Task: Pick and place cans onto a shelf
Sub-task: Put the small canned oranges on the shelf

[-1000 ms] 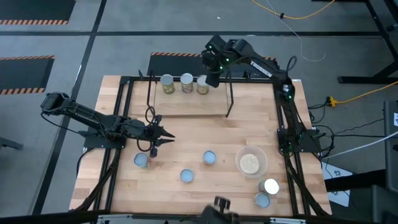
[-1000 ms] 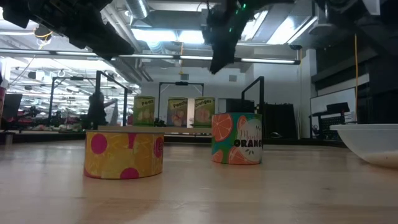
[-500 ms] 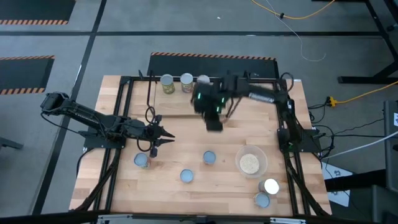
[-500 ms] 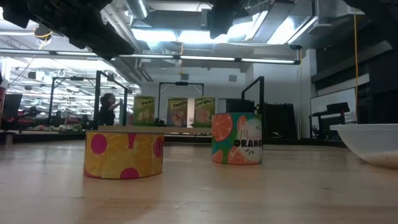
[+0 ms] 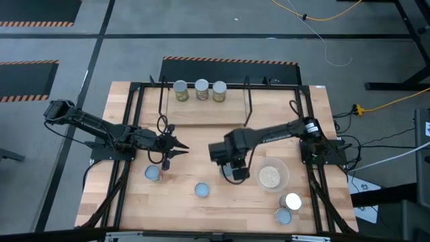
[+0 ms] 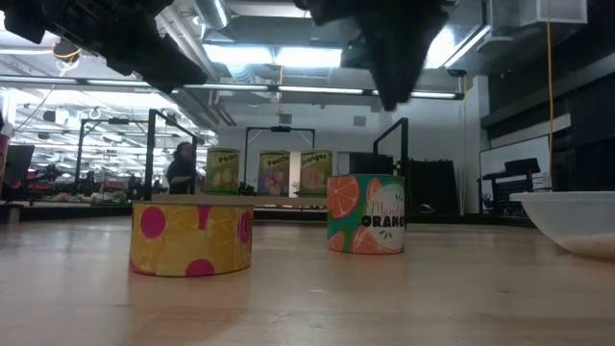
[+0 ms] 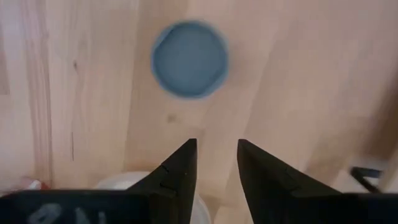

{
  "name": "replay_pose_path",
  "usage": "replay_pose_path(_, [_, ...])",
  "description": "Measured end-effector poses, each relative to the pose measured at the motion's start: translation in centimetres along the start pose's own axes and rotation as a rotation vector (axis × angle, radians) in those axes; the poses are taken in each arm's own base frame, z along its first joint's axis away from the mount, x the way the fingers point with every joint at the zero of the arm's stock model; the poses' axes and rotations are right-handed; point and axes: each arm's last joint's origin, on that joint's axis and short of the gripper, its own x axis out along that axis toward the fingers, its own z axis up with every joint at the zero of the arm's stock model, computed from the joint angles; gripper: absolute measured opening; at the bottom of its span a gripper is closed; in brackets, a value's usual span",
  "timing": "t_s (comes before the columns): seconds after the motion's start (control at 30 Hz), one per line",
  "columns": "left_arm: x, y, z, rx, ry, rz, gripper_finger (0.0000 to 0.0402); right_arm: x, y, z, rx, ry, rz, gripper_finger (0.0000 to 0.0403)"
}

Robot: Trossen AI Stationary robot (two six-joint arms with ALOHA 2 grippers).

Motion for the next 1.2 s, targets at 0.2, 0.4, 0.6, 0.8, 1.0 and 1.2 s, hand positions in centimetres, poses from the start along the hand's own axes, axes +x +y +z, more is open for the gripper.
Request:
replay_pose_path(0.2, [0.0, 0.0, 0.0, -0.004, 0.000, 0.000, 0.0069, 2.5, 1.1, -0.1, -0.039, 0.028, -0.001, 0.0120])
replay_pose_path(0.4, [0.0, 0.0, 0.0, -0.009, 0.000, 0.000, 0.0069, 3.9, 2.0, -0.1, -0.137, 0.019, 0.006, 0.0120])
replay_pose_path(0.6, [0.0, 0.0, 0.0, -0.009, 0.001, 0.000, 0.0069, 5.2, 3.1, 0.1, -0.192, -0.022, 0.008, 0.0120])
replay_pose_path(0.8, [0.0, 0.0, 0.0, -0.009, 0.000, 0.000, 0.0069, 5.5, 3.8, 0.6, -0.264, -0.079, 0.006, 0.0120])
replay_pose_path(1.0, [0.0, 0.0, 0.0, -0.008, 0.000, 0.000, 0.0069, 5.5, 3.9, 0.8, -0.287, -0.101, 0.004, 0.0120])
replay_pose_path(1.2, [0.0, 0.0, 0.0, -0.008, 0.001, 0.000, 0.0069, 6.9, 3.9, 0.9, -0.289, -0.120, 0.027, 0.0120])
